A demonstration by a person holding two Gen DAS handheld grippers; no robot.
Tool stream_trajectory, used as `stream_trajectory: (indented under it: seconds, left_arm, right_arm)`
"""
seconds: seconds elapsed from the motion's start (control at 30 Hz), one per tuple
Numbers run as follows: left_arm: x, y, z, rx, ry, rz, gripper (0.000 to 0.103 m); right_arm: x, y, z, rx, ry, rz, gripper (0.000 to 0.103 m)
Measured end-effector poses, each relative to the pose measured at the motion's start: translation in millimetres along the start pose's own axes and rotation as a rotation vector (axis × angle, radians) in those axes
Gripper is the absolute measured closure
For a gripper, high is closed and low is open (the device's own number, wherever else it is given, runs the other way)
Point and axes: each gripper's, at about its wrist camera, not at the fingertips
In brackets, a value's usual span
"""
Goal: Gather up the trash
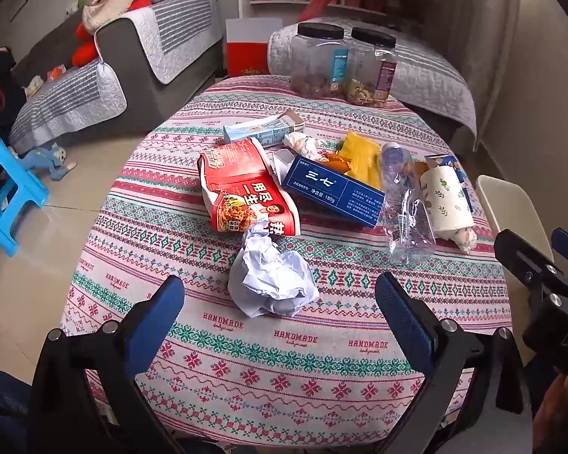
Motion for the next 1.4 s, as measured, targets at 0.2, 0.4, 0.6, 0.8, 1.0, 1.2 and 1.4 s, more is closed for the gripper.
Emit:
stream_trajectory:
  seconds: [0.2,0.4,0.6,0.8,1.0,1.2,1.4]
  left_arm:
    - [-1.9,-1.3,0.3,-0.007,0.005,0.000,0.005]
    - [-4.5,-3.1,2.1,-0.009,0.007,0.001,0.005]
    - [-6.0,-3.0,2.6,-0.008,0.010,0.007,0.005]
    - [-6.0,-2.7,2.7,-0.006,0.011,0.010,0.005]
    - [-6.2,-2.9,3.0,-0.007,0.010,0.010,0.005]
    - [-6.1,-3.0,2.8,-0.007,0.011,0.010,0.005]
    - [-6.0,-3.0,2.8,-0.007,0.011,0.008,0.005]
  right_arm:
    - [0.2,-2.1,2.3,-0.004,-0.002,0.003,0.007]
    - [-0.4,-0.7,2.4,-0.004,-0.002,0.003,0.007]
    - [-0.2,-0.8,2.4,-0.003,-0.003,0.004,0.007]
    - [-0.4,-1.1,2.4,-0.004,-0.002,0.004,0.007]
    - [-0.5,-1.0,2.6,-0.004,-0.005,0.004,0.007]
    - [-0.7,-1.0,2.5,-0.005,-0.003,0.004,0.007]
    - [-0.8,-1.0,2.7,-0.005,-0.004,0.004,0.007]
Point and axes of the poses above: each gripper's, at about its wrist camera, not at the fingertips, and y roughly against the way its jaws point, x to its right, z to its underside, and after that the axes turned 11 degrees about -x, right-handed
